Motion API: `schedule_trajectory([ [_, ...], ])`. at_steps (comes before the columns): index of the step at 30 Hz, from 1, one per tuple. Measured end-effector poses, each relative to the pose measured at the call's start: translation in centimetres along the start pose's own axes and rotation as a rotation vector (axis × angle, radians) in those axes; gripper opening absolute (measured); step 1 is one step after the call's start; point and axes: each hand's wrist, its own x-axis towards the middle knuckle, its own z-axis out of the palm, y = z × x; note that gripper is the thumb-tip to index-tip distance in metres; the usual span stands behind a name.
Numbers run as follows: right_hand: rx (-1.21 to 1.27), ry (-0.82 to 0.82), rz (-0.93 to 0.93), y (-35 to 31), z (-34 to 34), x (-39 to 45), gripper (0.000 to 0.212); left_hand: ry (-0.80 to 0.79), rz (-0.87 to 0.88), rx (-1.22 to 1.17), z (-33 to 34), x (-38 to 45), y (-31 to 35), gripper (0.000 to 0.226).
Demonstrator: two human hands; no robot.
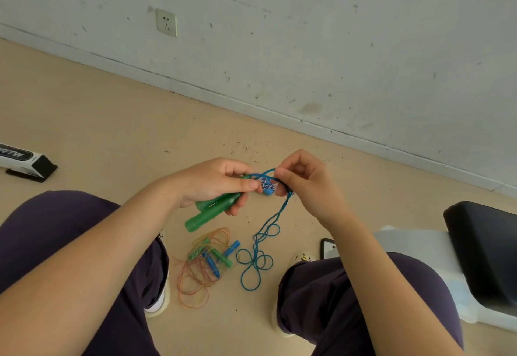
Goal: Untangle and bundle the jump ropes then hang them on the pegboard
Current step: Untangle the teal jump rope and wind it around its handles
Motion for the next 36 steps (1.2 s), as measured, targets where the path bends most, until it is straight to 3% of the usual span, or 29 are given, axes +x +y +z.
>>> schedule_trajectory([
  [3, 0.100, 0.040, 0.030, -0.1, -0.3, 0.1, 0.010, 0.001, 0.005, 0.021, -0.2, 0.0, 0.0, 0.011],
  [8, 0.094, -0.028, 0.071, -0.2, -0.4, 0.0, 0.013, -0.073, 0.006, 0.040, -0.3, -0.2, 0.0, 0.031],
  [13, -0.070, -0.185, 0.056, 0.2, 0.3, -0.2, 0.013, -0.035, -0.024, 0.075, -0.2, 0.2, -0.3, 0.028],
  [21, -0.100, -0.099, 0.025, 0.3, -0.9, 0.0, 0.005, -0.095, -0.176, 0.191, -1.3, -0.4, -0.3, 0.017],
  [23, -0.122, -0.138, 0.026, 0.2, -0.8, -0.1, 0.005, -0.106, -0.175, 0.178, -1.0, -0.4, -0.3, 0.007],
  [28, -0.181, -0.253, 0.037, 0.1, -0.2, -0.3, 0.008, -0.140, -0.167, 0.154, -0.3, -0.1, -0.3, 0.011],
  [32, -0.182, -0.253, 0.028, 0.0, -0.2, -0.3, 0.013, -0.126, -0.160, 0.172, -0.3, 0.0, -0.2, 0.019],
  [36, -0.174, -0.199, 0.029, 0.2, -0.3, -0.1, 0.002, -0.112, -0.145, 0.193, -0.7, 0.0, -0.4, 0.009],
])
